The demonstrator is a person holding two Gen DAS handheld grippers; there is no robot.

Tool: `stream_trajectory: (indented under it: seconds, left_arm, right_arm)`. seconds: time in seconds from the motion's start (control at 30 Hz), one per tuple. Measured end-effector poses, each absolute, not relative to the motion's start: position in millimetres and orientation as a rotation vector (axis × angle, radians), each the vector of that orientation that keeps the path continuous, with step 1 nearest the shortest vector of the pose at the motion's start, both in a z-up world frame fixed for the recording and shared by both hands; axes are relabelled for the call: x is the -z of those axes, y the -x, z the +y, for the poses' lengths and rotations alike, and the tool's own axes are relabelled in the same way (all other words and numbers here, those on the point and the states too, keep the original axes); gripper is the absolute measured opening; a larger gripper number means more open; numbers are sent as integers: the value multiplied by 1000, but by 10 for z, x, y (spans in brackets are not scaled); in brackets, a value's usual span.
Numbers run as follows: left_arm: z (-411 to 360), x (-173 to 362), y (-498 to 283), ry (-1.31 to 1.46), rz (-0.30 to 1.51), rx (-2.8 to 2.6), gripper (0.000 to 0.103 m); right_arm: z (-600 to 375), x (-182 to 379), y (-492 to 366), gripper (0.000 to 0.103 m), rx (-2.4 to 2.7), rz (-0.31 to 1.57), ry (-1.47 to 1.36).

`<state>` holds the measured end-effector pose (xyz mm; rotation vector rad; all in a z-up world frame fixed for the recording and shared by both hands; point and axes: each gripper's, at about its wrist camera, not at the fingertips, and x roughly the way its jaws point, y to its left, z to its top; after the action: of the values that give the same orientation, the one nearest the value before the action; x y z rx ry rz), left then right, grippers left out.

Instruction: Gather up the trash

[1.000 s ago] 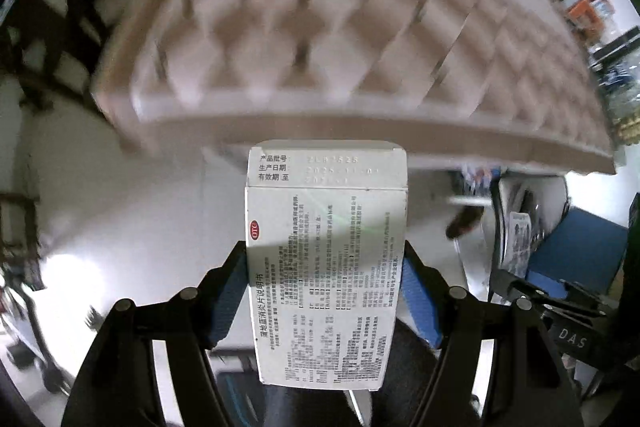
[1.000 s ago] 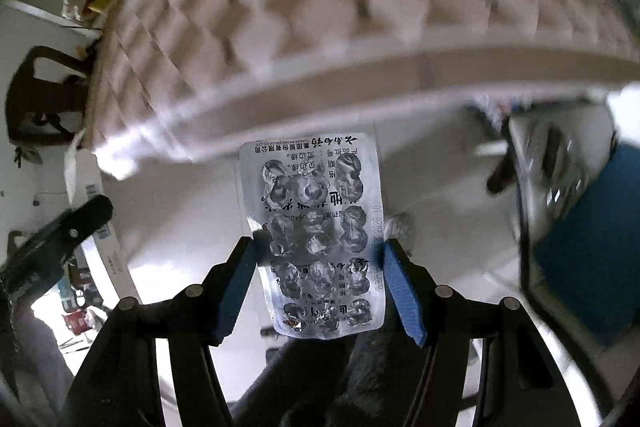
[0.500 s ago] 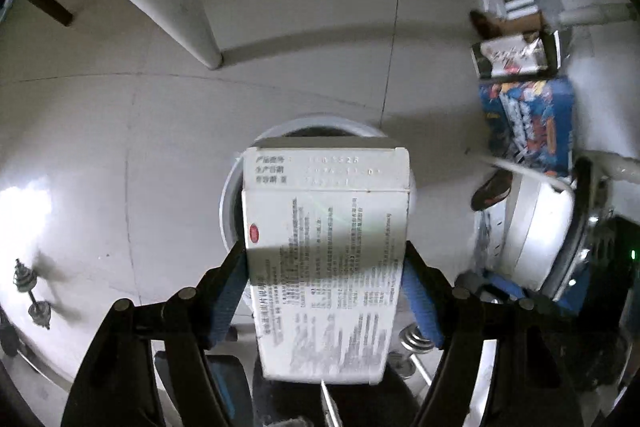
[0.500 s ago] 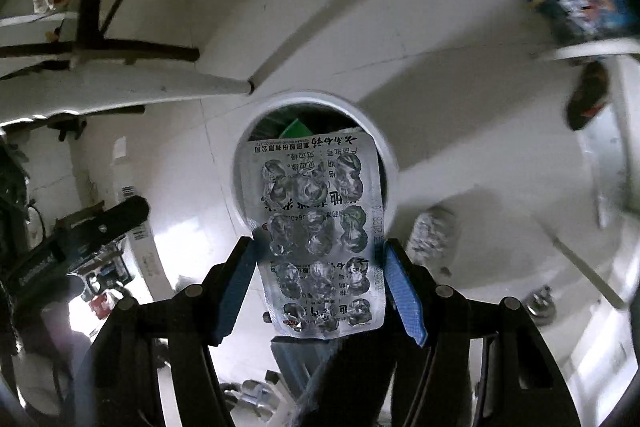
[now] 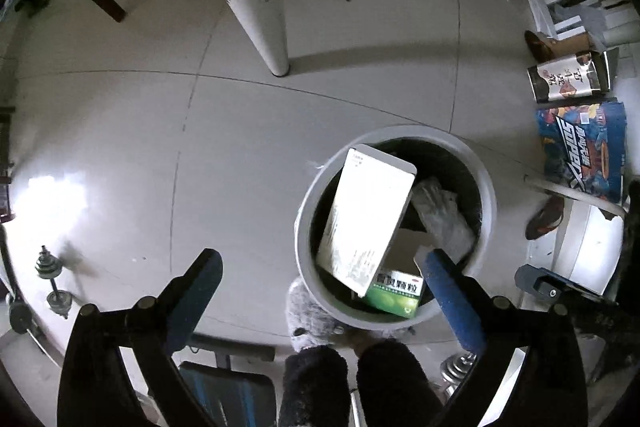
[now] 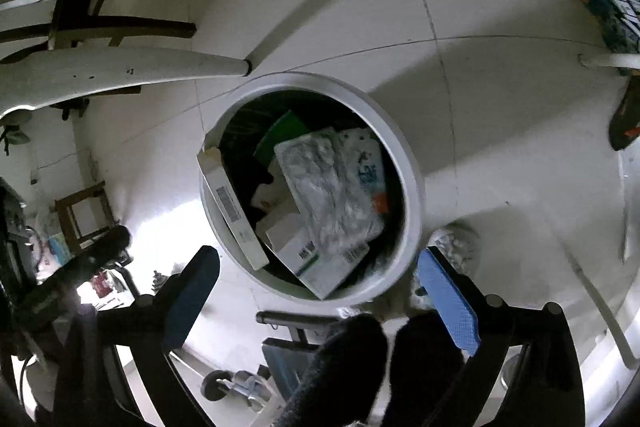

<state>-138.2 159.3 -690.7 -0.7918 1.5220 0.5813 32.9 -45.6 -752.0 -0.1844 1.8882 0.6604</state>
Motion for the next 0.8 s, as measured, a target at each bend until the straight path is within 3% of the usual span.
stream_trajectory:
  seconds: [0.17,0.37,0.8]
  left_arm:
    - [1489,6464,1395,719,1515,-588,103]
    - [1276,5652,1419,645,1518,-540,103]
    - [950,3146,1715,601,1412,-438,103]
  right_arm:
    - [-452,7072,-194,101,-590,1751,382]
    - [-525,6203,-85,101,-541,1661,425]
    - [-831,3404,217,101,-634,1571,385]
